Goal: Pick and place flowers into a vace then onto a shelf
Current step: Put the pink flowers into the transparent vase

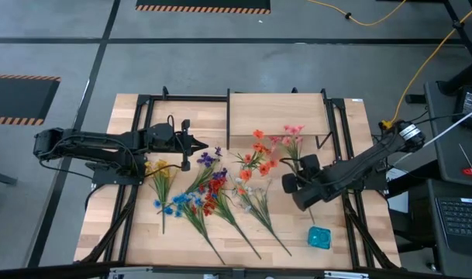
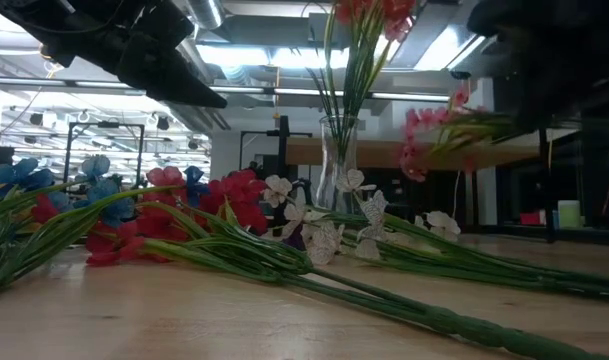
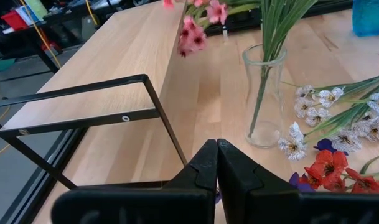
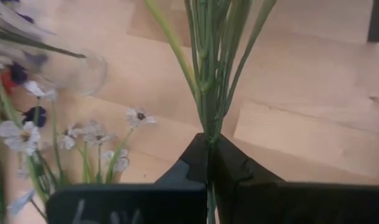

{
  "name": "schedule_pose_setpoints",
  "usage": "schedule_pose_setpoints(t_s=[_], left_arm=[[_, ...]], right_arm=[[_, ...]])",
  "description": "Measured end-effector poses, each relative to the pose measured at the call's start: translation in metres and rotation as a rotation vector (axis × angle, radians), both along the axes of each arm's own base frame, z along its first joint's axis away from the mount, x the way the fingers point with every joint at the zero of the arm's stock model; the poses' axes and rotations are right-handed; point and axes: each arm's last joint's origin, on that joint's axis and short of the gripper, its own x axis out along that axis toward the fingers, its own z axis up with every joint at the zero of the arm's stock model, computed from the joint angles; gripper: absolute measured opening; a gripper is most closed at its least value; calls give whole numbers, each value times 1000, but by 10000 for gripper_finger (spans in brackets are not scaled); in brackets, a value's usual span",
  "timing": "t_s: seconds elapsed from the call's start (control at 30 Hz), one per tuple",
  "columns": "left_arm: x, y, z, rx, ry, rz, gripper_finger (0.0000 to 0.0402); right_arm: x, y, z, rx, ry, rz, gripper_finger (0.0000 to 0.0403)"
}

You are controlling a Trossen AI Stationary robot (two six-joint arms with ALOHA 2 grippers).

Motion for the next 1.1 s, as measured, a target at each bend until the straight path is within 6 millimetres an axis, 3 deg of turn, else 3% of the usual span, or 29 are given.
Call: schedule_pose_setpoints(t_s=[0.47,0.8,1.1], left_arm=[[0,0,-1,-2,11,0,8],[0,0,-1,-4,13,1,4],[-1,0,-1,-5,15,0,2]], right_arm=[[-24,2,25,-120,-152,88,2],[-37,9,39,-79,-236,183,2],[-47,8,47,-199,-298,222,2]])
